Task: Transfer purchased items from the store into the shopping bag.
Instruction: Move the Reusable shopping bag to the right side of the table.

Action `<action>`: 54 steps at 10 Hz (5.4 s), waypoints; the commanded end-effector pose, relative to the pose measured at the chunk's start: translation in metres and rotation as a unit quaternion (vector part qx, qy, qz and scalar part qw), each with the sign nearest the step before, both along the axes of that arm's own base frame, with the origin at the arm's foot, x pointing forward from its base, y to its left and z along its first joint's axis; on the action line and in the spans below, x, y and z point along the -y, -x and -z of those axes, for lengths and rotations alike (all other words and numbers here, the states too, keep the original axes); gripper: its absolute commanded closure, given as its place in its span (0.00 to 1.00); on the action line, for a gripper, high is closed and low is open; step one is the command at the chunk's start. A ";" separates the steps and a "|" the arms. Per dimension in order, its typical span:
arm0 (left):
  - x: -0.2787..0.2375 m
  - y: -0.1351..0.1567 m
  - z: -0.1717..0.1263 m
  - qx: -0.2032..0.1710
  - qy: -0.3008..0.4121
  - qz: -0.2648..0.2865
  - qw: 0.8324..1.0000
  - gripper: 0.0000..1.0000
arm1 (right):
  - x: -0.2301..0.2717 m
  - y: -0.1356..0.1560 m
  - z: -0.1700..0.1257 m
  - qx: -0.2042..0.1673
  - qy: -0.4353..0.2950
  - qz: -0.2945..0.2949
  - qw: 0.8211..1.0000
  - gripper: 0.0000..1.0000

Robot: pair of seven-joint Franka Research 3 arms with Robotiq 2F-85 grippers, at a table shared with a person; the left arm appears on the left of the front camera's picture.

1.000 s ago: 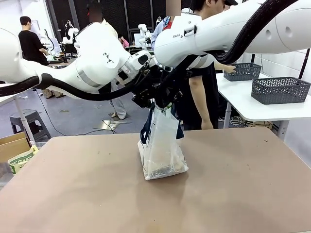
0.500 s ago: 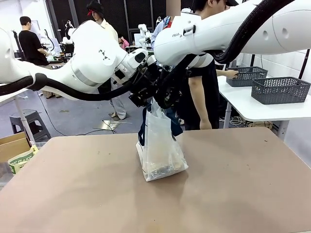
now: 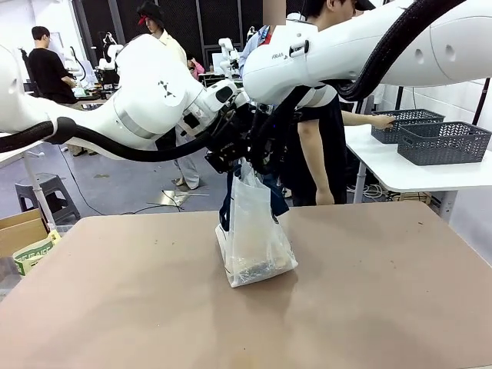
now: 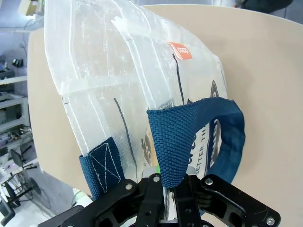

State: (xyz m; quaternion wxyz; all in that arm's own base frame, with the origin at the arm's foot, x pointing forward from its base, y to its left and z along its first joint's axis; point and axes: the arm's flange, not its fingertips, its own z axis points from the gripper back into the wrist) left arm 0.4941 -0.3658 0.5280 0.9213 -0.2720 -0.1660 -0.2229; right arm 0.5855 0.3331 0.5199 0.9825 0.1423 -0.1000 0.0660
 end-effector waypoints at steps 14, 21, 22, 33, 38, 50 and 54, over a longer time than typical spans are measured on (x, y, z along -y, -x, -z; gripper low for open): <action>-0.003 0.013 0.003 -0.001 -0.104 -0.060 0.993 1.00 | -0.005 -0.009 -0.004 -0.010 -0.015 -0.014 1.000 1.00; 0.000 0.007 0.003 -0.001 -0.096 -0.049 0.994 1.00 | -0.001 -0.005 -0.009 -0.001 -0.028 -0.028 0.999 0.81; 0.000 0.007 0.003 -0.001 -0.096 -0.049 0.994 1.00 | 0.003 -0.004 -0.010 0.002 -0.035 -0.036 0.999 0.61; 0.000 0.007 0.003 -0.001 -0.096 -0.049 0.994 1.00 | 0.094 0.044 -0.008 0.032 -0.083 -0.086 0.992 0.00; 0.000 0.007 0.003 -0.001 -0.096 -0.049 0.994 1.00 | 0.142 0.093 -0.014 0.131 -0.047 -0.215 0.967 0.00; 0.000 0.007 0.003 -0.001 -0.096 -0.049 0.994 1.00 | 0.185 0.104 -0.020 0.202 -0.017 -0.392 0.897 0.00; 0.000 0.004 -0.006 -0.009 -0.111 -0.063 0.992 1.00 | 0.185 0.104 -0.020 0.202 -0.017 -0.392 0.897 0.00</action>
